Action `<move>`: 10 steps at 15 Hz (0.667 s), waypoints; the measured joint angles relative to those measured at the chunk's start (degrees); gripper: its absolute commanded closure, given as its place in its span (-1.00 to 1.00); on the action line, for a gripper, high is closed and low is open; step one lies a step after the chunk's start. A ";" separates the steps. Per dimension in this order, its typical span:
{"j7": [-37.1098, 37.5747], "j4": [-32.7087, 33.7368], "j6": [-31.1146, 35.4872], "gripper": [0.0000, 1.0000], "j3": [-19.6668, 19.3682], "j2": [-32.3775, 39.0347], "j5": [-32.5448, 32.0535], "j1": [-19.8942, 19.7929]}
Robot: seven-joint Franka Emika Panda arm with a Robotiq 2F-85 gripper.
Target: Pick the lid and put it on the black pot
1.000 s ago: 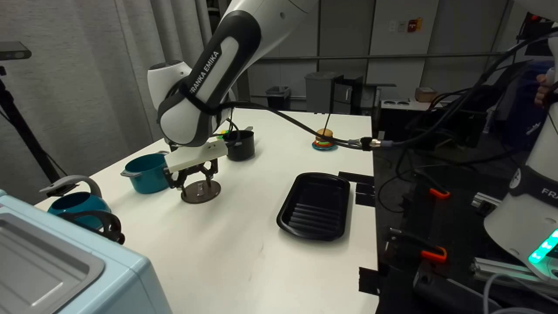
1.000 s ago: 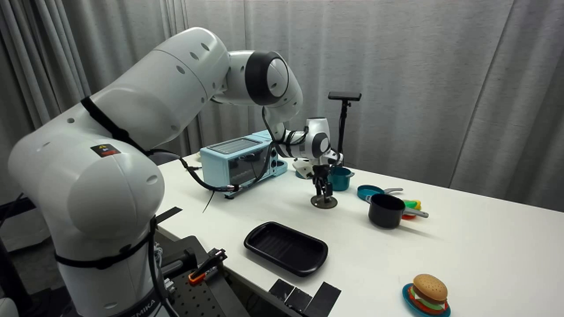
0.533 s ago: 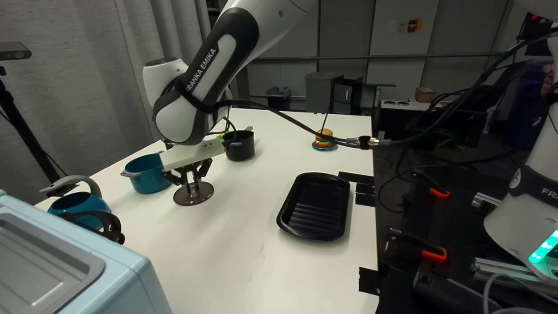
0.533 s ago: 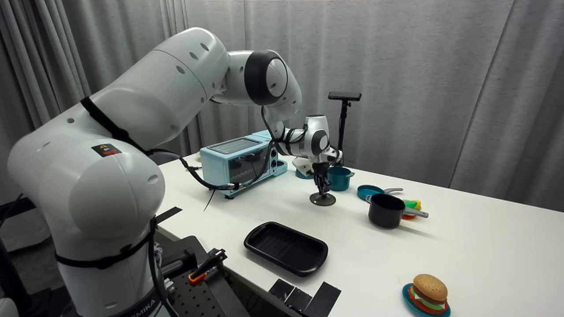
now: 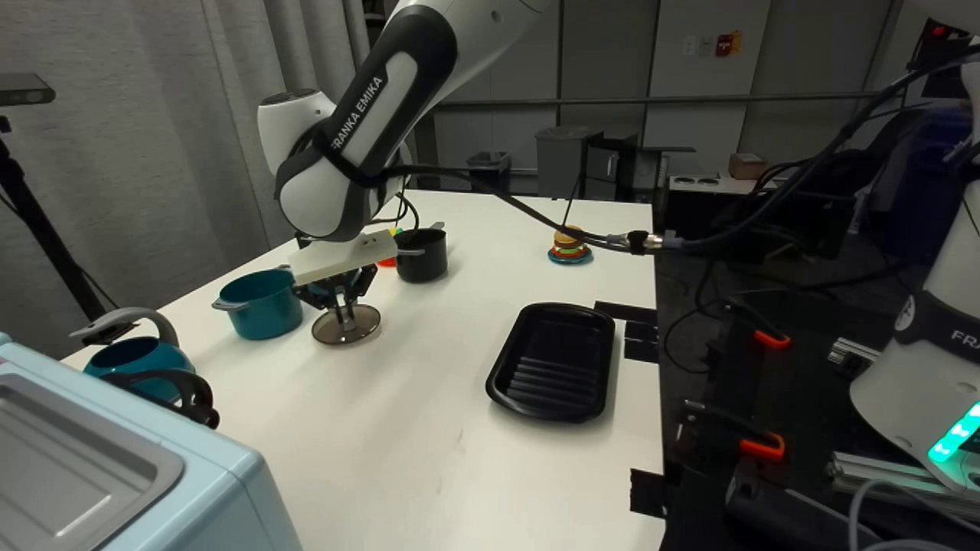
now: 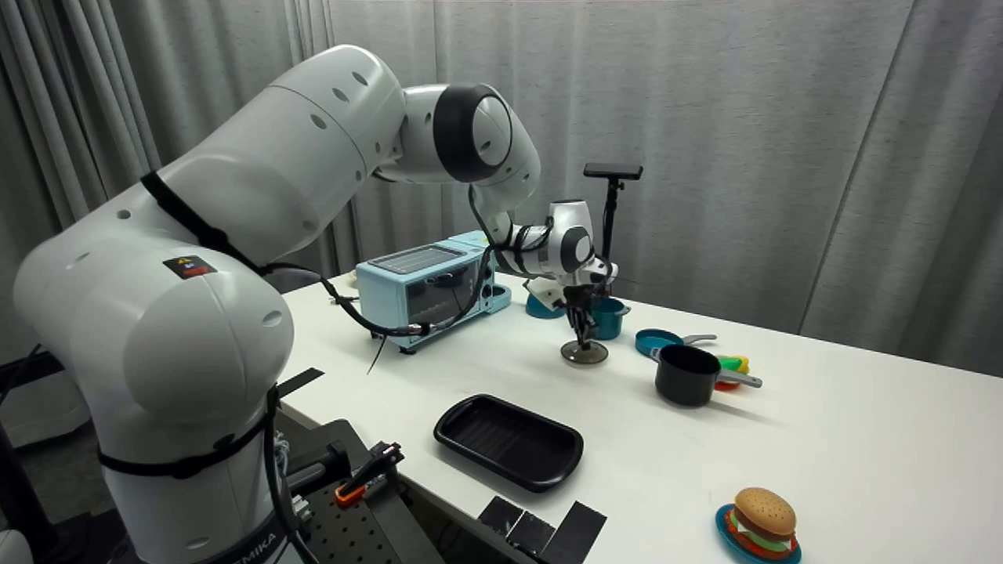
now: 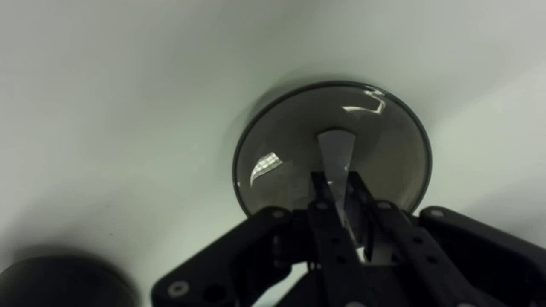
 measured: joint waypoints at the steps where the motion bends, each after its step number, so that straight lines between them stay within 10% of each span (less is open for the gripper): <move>1: 0.00 0.00 -0.20 0.93 -0.61 -0.44 0.00 -0.07; 10: -0.01 -0.08 -4.23 0.93 -5.39 -5.37 0.03 -3.16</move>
